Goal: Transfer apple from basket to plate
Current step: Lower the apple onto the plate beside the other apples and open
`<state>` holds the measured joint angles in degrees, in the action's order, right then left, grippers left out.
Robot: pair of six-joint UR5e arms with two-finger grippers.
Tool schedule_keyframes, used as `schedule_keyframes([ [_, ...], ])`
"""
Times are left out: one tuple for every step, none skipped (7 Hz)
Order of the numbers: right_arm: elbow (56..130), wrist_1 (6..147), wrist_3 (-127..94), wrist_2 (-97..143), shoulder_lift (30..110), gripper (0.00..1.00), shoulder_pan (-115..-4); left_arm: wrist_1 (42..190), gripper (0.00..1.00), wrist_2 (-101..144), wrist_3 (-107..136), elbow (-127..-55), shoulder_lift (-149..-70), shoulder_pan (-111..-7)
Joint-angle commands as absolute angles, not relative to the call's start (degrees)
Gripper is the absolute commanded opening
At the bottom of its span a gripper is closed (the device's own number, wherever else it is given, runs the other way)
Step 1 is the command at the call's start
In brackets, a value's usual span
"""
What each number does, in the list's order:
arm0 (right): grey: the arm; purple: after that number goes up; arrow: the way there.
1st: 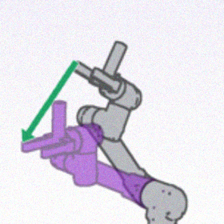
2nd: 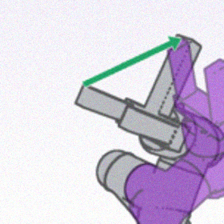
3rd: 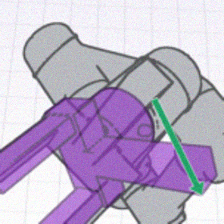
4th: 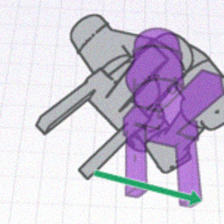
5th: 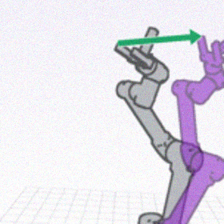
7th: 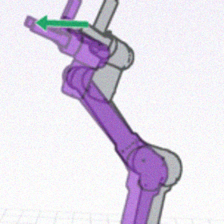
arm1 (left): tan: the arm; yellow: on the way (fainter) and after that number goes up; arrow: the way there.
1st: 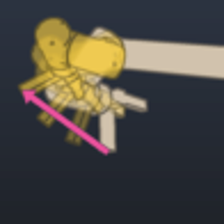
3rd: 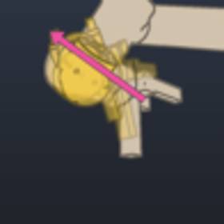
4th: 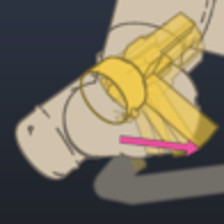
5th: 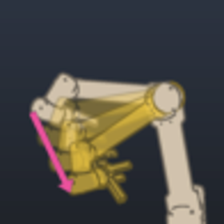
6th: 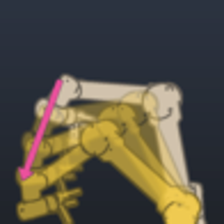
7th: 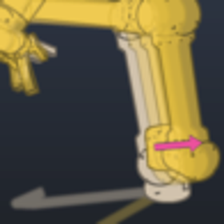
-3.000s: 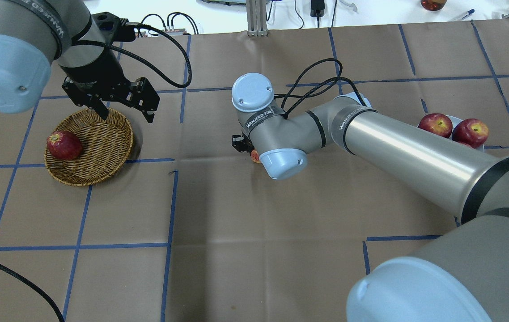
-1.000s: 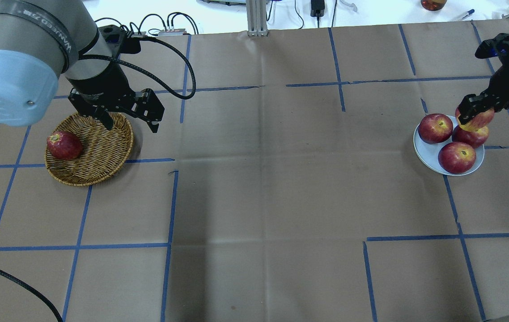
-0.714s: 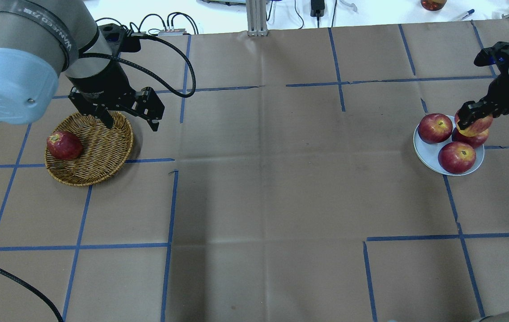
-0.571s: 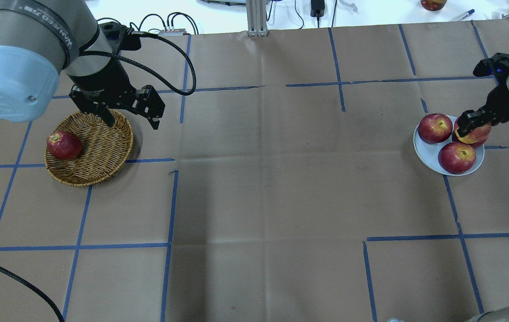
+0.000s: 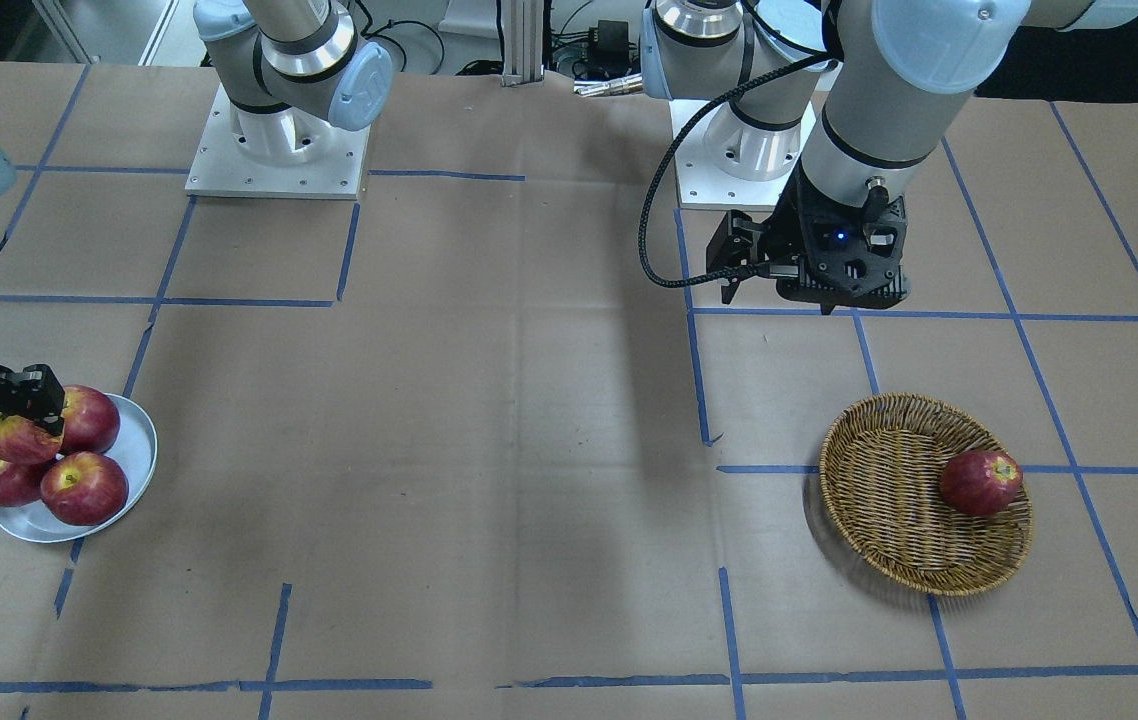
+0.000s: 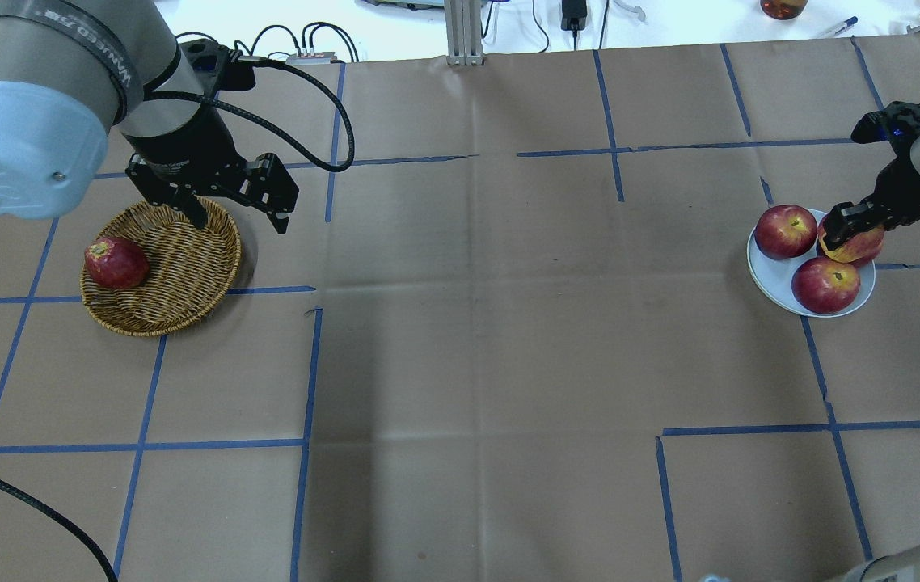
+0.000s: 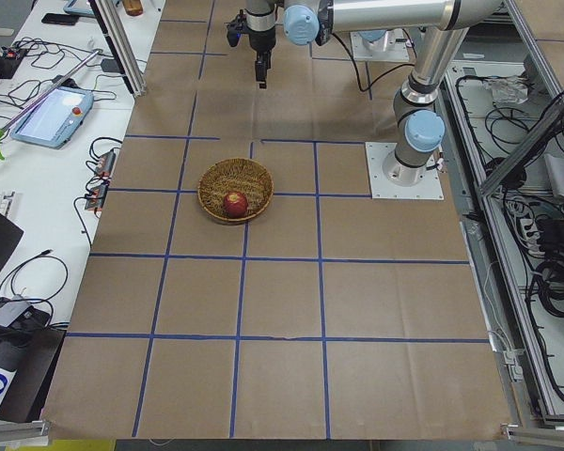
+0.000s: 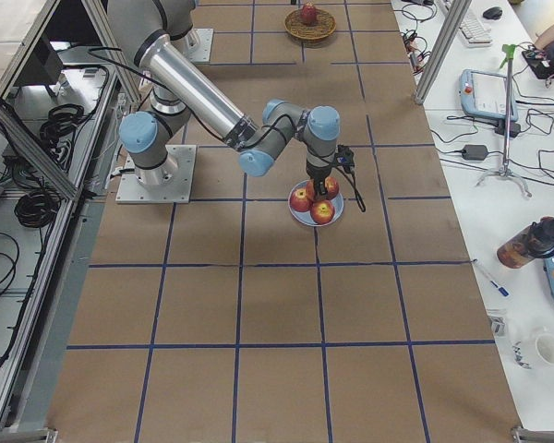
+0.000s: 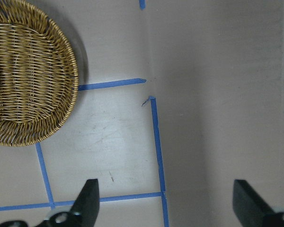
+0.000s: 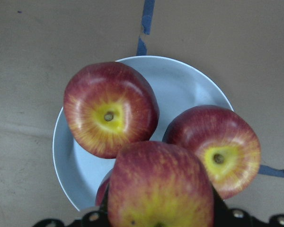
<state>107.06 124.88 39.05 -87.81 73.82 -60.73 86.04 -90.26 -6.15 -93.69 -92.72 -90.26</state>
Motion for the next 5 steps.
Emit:
schedule_keyframes([
  [106.18,124.89,38.76,-87.89,74.34,1.0,-60.91,86.04,0.99,-90.26,-6.15,-93.6,-92.72,-90.26],
  [104.52,124.54,38.76,-87.98,75.05,1.0,-61.34,86.04,0.99,-90.26,-6.15,-93.6,-92.72,-90.26],
  [102.59,123.58,38.76,-87.98,75.93,1.0,-61.61,86.04,0.99,-90.26,-6.15,-93.52,-92.72,-90.26],
  [101.26,122.1,38.76,-87.89,76.89,1.0,-62.92,86.04,0.99,-90.26,-6.15,-93.52,-92.81,-90.26],
  [99.51,118.95,38.06,-87.37,79.25,1.0,-65.28,86.04,0.99,-90.26,-6.15,-93.52,-92.81,-90.26],
])
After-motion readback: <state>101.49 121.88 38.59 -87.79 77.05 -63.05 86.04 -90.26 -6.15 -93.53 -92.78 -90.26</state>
